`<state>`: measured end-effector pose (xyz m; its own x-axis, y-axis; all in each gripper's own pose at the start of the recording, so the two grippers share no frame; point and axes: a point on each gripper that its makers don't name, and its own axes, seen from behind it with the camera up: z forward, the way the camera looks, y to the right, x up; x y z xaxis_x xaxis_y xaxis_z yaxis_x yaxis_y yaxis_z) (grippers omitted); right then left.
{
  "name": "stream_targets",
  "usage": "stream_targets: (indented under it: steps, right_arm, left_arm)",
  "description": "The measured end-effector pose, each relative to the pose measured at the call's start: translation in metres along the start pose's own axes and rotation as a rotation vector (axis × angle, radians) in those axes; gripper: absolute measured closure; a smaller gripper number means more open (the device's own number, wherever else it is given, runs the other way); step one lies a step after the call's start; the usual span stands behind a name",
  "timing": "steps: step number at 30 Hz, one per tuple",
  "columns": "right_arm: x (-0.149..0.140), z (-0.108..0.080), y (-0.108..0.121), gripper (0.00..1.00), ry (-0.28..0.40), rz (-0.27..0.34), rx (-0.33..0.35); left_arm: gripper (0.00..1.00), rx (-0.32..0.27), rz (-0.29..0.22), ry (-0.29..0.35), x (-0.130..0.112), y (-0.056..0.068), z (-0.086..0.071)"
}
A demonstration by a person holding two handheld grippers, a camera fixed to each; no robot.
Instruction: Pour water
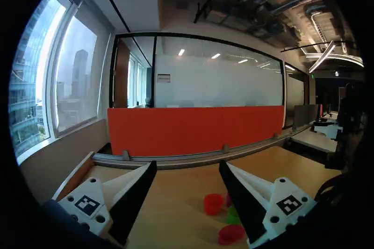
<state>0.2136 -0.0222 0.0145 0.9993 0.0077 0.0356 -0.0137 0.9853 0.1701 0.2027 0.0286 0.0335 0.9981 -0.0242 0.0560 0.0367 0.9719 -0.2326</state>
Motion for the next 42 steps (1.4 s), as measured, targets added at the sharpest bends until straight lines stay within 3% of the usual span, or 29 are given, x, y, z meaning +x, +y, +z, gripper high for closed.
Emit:
stream_targets:
  steps: [16,21,30,42]
  right_arm:
    - [0.012,-0.011,-0.045,0.00,0.020,-0.030,0.232]
    - [0.015,-0.015,-0.058,0.00,0.025,-0.035,0.297]
    - [0.009,-0.013,-0.069,0.00,-0.003,-0.057,0.350]
    - [-0.003,-0.002,-0.074,0.00,-0.057,-0.084,0.383]
  left_arm:
    - [0.01,-0.207,0.016,-0.011,-0.003,0.039,0.006]
    - [0.01,-0.246,0.026,-0.013,-0.005,0.046,0.006]
    - [0.01,-0.273,0.026,-0.032,-0.013,0.049,0.007]
    - [0.01,-0.353,0.044,-0.066,-0.028,0.064,0.012]
